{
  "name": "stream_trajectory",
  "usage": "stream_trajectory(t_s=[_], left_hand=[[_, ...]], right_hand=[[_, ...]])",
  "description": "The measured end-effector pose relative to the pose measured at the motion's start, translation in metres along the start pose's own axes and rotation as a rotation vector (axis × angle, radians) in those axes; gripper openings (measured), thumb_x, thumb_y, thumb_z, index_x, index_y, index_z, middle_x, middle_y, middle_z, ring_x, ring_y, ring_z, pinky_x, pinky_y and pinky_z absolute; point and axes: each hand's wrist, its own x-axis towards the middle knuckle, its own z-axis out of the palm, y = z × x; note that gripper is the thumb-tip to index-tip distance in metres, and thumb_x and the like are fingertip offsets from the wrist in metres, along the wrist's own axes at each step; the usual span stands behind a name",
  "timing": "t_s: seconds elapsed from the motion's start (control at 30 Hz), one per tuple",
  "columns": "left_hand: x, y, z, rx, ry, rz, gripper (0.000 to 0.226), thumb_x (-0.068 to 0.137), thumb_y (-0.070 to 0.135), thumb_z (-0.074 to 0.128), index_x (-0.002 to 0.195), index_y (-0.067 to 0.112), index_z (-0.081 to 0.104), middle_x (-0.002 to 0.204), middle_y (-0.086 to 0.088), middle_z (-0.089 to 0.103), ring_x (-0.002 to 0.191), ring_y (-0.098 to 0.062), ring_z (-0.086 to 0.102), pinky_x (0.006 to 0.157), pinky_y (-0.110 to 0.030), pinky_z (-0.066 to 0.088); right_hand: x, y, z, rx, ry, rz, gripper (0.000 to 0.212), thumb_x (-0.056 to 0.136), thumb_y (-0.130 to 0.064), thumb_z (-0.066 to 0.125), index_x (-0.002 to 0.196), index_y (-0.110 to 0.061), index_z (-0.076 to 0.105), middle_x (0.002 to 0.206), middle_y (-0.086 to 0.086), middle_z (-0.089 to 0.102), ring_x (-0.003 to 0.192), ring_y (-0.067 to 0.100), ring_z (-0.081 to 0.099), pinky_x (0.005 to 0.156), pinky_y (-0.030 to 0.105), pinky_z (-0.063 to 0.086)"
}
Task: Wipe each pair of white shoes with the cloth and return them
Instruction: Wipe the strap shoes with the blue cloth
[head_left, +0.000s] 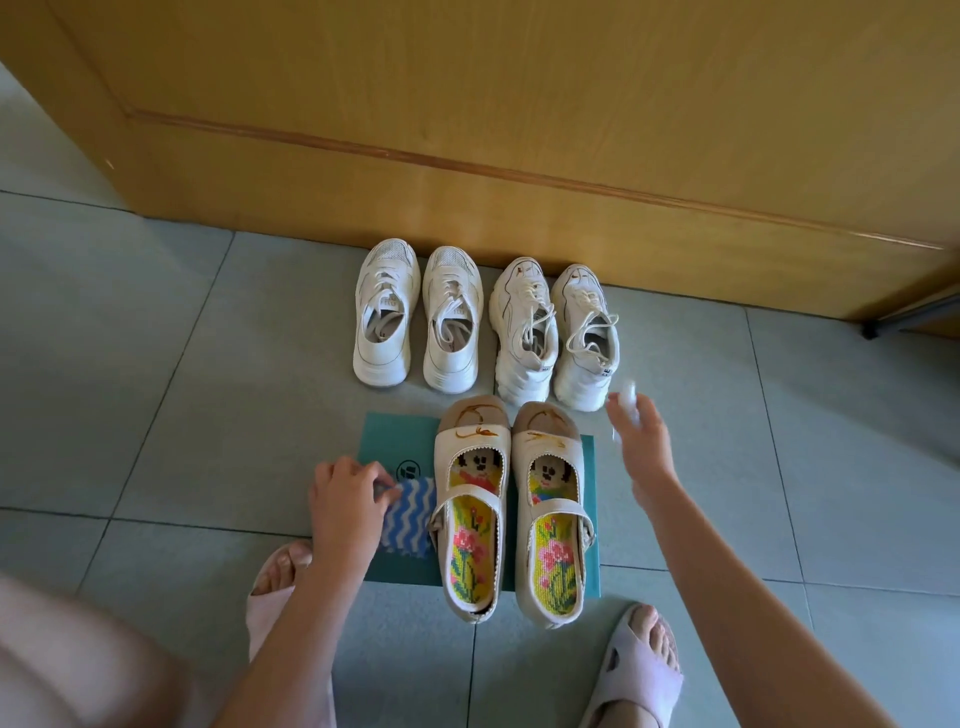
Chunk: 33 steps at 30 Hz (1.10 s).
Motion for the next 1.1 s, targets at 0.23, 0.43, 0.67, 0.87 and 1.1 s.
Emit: stream_trajectory(t_s=[0.23,0.43,0.67,0.87,1.1], left_hand=[[0.013,0.01,-0.03,-0.4,0.106,-0.099,0.011,0.09,0.02,0.059,0.089,0.009,0.062,0.087,-0.008,0.067,0.089,-0.033,0.057,0.082,-0.042,0.045],[0.012,0.037,-0.046,-0.572,0.071,-0.063,0.01,0.091,0.021,0.059,0.093,0.012,0.061,0.088,0.0,0.065,0.084,-0.018,0.059,0.066,-0.026,0.043],[0.006,0.05,-0.058,-0.733,0.053,-0.097,0.009,0.088,0.025,0.063,0.091,0.016,0.063,0.085,0.009,0.066,0.084,-0.005,0.062,0.066,-0.016,0.044],[0.005,0.077,-0.089,-0.979,0.068,-0.059,0.009,0.086,0.016,0.065,0.091,0.009,0.066,0.084,0.004,0.07,0.07,0.009,0.063,0.062,-0.003,0.044],[0.002,0.105,-0.104,-1.126,0.081,-0.07,0.006,0.086,0.021,0.066,0.086,0.015,0.065,0.067,0.01,0.071,0.059,-0.002,0.064,0.055,-0.013,0.05]], right_hand=[[-0.004,0.085,-0.023,0.026,0.051,0.286,0.032,0.088,-0.007,0.062,0.12,-0.01,0.061,0.121,0.016,0.059,0.107,0.03,0.058,0.09,0.044,0.052],[-0.007,0.107,-0.013,-0.014,0.048,0.324,0.035,0.087,-0.006,0.063,0.121,-0.009,0.06,0.121,0.017,0.061,0.102,0.03,0.063,0.074,0.03,0.053],[-0.011,0.107,-0.024,-0.2,-0.069,0.322,0.062,0.087,0.017,0.043,0.141,-0.013,0.04,0.142,0.017,0.042,0.105,0.028,0.057,0.05,0.021,0.048],[-0.01,0.023,-0.031,-0.216,0.346,-0.079,0.049,0.083,0.008,0.039,0.114,-0.022,0.062,0.122,0.007,0.058,0.099,0.027,0.058,0.077,0.034,0.051],[-0.059,-0.082,0.038,-0.01,-0.476,0.019,0.061,0.072,-0.078,0.044,0.094,-0.028,0.07,0.102,-0.01,0.07,0.104,0.008,0.06,0.099,0.031,0.041]])
